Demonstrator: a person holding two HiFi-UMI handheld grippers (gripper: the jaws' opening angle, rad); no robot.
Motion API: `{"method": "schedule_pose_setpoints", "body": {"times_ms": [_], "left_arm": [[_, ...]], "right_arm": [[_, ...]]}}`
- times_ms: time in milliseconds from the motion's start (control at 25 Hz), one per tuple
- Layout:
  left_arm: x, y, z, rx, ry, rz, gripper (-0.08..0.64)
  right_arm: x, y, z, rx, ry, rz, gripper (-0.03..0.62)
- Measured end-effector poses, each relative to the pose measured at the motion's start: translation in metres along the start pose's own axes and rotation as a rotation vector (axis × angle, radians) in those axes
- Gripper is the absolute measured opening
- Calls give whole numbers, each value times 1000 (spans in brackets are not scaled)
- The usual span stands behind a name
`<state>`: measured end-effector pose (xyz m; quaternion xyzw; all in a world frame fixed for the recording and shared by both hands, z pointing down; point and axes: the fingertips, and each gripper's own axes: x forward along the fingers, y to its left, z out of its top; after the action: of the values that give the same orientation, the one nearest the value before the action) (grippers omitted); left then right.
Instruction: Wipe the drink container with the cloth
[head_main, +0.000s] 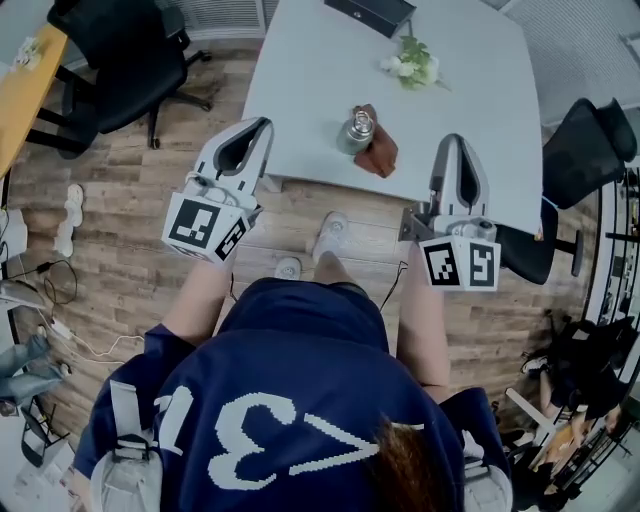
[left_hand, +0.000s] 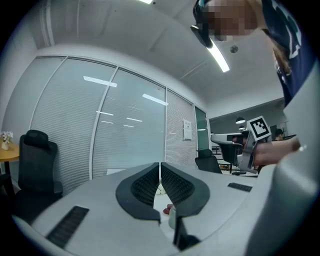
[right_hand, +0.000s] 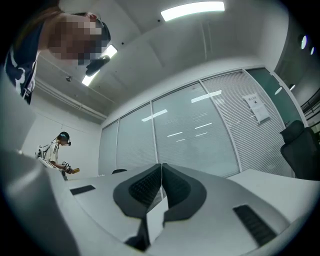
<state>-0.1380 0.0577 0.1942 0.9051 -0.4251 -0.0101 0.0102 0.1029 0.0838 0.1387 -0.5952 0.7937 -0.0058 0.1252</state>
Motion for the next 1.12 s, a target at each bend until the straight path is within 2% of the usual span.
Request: {"method": "schedule_pose_setpoints", "body": {"times_ms": [200, 320, 560, 640, 800, 880, 1120], "left_arm": [[60, 1, -4, 13, 7, -21, 23], [96, -2, -7, 28, 10, -60, 23], [146, -5, -29, -87, 40, -132, 23], [160, -12, -41, -106, 67, -184, 25], [178, -24, -73, -197, 138, -306, 32], [183, -29, -86, -213, 183, -358, 97], [183, -61, -119, -169, 299, -597, 207]], "right_arm": [[53, -40, -1, 7, 4, 51, 26], [79, -68, -4, 13, 13, 78, 26], [126, -108, -17, 34, 45, 132, 26], [138, -118, -27, 52, 61, 134, 26], [154, -125, -51, 82, 104, 129, 26], [156, -126, -63, 87, 126, 118, 26], [149, -118, -110, -37, 243, 62, 26]]}}
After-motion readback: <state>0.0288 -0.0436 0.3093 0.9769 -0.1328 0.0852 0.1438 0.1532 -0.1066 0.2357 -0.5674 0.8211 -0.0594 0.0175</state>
